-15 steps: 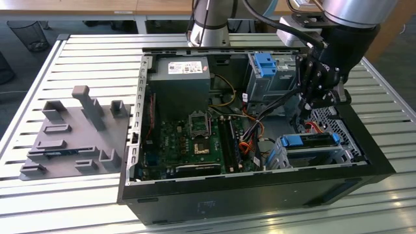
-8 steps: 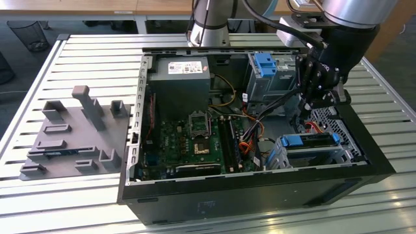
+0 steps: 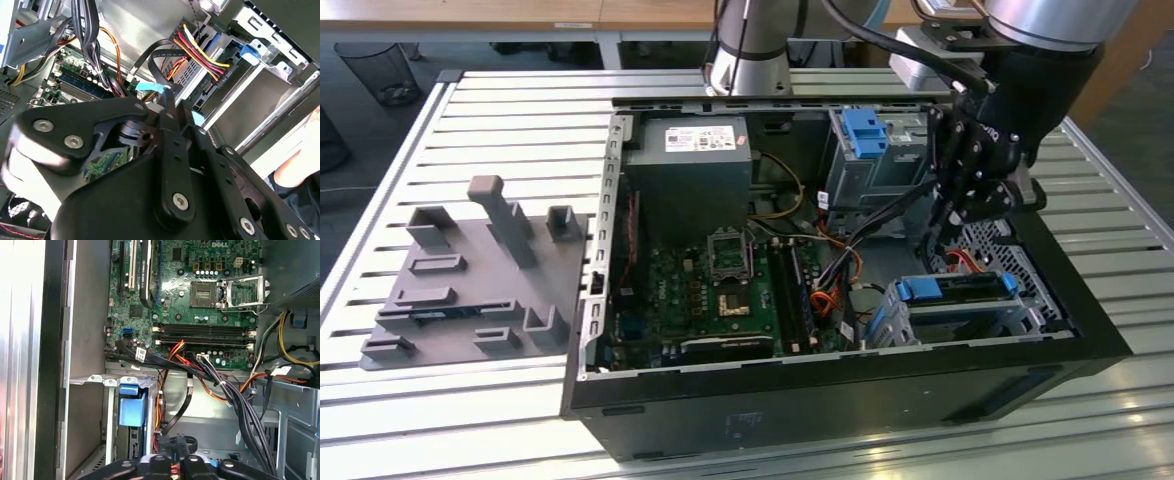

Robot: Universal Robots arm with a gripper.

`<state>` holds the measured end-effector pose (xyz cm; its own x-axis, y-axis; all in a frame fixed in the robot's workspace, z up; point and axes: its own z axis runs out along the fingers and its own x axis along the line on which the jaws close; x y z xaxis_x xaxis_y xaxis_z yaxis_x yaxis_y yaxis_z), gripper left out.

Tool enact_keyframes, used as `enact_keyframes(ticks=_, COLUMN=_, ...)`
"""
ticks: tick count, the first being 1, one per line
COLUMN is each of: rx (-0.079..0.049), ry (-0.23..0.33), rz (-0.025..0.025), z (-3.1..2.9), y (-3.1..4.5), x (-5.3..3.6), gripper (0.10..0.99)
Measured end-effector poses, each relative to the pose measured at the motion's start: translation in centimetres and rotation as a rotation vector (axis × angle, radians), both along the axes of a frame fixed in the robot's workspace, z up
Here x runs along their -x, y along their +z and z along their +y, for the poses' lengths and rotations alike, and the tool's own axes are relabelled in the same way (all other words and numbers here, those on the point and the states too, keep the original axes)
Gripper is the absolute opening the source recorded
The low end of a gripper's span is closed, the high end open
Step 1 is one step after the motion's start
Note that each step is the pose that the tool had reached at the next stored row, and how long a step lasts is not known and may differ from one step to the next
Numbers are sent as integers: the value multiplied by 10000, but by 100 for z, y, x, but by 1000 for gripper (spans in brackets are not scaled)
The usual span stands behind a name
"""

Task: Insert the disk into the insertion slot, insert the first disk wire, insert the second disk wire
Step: 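Insert the second disk wire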

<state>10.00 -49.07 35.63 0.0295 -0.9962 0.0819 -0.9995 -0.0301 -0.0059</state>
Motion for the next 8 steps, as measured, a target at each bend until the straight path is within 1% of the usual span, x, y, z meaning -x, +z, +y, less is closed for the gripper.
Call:
enact_keyframes(ticks=1, rx=-1, ry=0, rz=1, z=0, y=0, x=0, gripper=184)
enact_keyframes(ticks=2, rx=1, ry=-1, rz=0, z=1, y=1, x=0, gripper=247)
enact_keyframes(ticks=8, rx=-15, ry=-1, rz=0, z=7, y=-8, x=0, gripper=247)
